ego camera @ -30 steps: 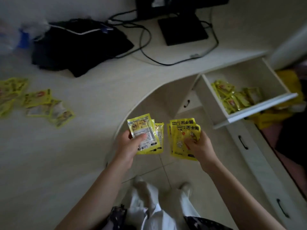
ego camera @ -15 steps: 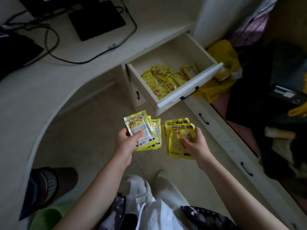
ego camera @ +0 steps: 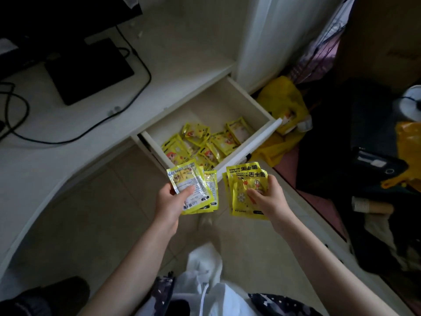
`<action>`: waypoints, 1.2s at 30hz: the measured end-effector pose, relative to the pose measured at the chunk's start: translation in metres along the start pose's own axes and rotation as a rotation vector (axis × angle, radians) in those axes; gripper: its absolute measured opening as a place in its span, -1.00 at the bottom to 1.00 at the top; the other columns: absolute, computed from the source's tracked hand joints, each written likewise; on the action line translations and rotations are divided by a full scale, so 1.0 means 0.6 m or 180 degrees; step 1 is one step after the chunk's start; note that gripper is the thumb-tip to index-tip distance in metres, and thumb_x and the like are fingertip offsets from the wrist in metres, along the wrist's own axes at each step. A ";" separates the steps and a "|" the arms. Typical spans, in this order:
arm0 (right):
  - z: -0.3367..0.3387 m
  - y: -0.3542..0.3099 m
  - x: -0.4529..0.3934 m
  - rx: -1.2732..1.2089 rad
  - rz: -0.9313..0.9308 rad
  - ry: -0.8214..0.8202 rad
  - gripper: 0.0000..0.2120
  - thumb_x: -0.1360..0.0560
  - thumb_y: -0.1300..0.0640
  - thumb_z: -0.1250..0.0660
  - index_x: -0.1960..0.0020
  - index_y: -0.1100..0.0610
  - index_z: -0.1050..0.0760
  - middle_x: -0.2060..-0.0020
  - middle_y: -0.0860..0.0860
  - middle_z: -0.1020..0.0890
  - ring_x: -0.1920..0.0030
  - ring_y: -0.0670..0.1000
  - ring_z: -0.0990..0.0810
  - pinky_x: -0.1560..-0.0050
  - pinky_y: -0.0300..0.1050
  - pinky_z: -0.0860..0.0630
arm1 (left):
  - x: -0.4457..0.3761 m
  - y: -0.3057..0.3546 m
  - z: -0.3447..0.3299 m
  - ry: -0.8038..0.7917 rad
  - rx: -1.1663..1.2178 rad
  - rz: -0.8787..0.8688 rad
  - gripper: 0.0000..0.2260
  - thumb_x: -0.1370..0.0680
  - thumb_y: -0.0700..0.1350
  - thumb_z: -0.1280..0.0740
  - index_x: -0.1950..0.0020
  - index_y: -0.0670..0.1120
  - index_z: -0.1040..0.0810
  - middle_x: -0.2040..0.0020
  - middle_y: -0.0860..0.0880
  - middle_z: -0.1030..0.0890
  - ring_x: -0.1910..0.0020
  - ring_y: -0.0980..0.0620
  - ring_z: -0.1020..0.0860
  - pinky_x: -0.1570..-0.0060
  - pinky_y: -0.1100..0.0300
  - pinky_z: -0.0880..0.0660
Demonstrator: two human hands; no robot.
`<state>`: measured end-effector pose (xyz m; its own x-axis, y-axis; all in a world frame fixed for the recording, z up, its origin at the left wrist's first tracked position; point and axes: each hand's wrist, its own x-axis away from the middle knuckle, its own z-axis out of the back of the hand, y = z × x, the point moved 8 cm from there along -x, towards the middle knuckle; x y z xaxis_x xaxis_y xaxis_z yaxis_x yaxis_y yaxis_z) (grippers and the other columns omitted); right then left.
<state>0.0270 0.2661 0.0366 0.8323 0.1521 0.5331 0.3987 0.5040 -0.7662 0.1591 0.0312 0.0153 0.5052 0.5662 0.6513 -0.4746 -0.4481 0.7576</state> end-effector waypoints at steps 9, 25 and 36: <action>-0.007 -0.139 -0.155 0.0176 0.0148 -0.0046 -0.70 -0.44 0.19 -0.39 -0.11 0.02 -0.38 -0.02 0.04 -0.58 -0.01 0.07 -0.61 0.12 -0.04 -0.59 | -0.134 0.103 -0.054 -0.0027 0.0049 0.0040 -0.76 -0.40 -0.27 -0.49 -0.03 -0.11 -0.60 0.04 -0.10 -0.70 0.02 -0.10 -0.68 -0.11 -0.15 -0.56; -0.025 -0.259 -0.410 0.1336 0.0400 -0.0910 -0.66 -0.47 0.18 -0.37 -0.20 0.12 -0.37 -0.03 0.07 -0.57 -0.08 0.13 -0.58 -0.06 0.19 -0.58 | -0.256 0.121 -0.181 0.0956 0.0200 0.0564 -0.32 -0.44 -0.11 -0.48 -0.49 -0.15 -0.26 -0.41 -0.13 -0.42 -0.31 -0.14 -0.46 -0.25 0.00 -0.38; -0.096 -0.270 -0.547 0.2186 0.0455 -0.1365 -0.69 -0.53 0.25 -0.27 -0.24 0.22 -0.29 0.09 0.02 -0.47 0.15 0.03 -0.50 0.33 -0.08 -0.51 | -0.333 0.099 -0.239 0.1399 0.0339 0.0996 -0.45 -0.48 -0.11 -0.44 -0.40 -0.18 -0.33 -0.19 -0.06 -0.52 -0.11 -0.09 -0.51 -0.09 0.06 -0.42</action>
<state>-0.2888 0.0856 -0.0349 0.5823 0.4959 0.6443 -0.1404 0.8419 -0.5211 -0.0735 -0.0092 -0.0761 -0.0077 0.6200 0.7845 -0.4667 -0.6961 0.5456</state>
